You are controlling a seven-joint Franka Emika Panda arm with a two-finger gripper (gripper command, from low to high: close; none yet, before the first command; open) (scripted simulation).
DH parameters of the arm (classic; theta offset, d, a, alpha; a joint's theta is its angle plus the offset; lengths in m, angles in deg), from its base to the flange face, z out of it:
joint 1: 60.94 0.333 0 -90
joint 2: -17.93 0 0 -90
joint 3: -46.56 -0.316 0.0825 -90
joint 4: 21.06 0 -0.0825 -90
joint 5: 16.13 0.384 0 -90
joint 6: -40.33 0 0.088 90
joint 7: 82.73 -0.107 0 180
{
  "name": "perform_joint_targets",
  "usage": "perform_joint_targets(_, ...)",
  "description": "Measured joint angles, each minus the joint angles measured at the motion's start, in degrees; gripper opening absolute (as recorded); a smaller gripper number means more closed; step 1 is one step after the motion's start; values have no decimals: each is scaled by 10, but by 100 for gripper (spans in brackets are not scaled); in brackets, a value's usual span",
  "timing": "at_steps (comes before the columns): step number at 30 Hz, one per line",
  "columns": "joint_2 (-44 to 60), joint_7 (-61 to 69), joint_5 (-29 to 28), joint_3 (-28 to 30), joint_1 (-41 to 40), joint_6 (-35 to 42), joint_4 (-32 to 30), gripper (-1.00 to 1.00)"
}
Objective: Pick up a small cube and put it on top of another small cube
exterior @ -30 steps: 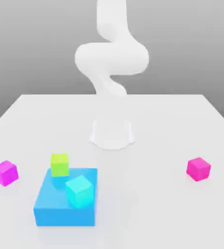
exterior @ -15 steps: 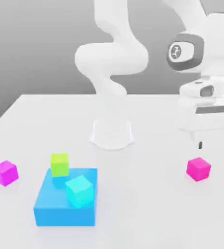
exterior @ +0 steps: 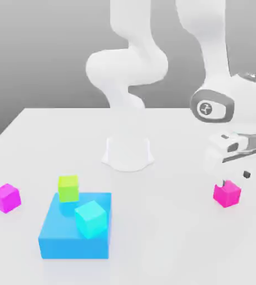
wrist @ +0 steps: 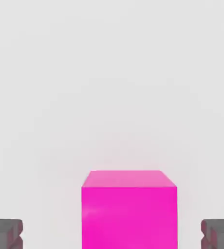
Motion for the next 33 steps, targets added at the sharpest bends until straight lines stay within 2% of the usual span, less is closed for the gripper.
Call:
perform_joint_targets(7, 68, -87, -119, 140, 110, -48, 14, 0)
perform_joint_targets(8, 74, -94, -128, 155, 122, -53, 15, -100)
perform_joint_targets(14, 77, -98, -134, 162, 128, -57, 16, -100)
perform_joint_targets(16, 68, -87, -119, 141, 111, -49, 14, -100)
perform_joint_targets(22, 12, -12, -16, 33, 29, -10, 3, -100)
perform_joint_targets(26, -27, 48, 66, -19, -3, 15, -8, -100)
perform_joint_targets(30, -63, 102, 137, -39, -5, 39, -19, -100)
perform_joint_targets(33, -88, 114, 164, -37, -3, 58, -27, -100)
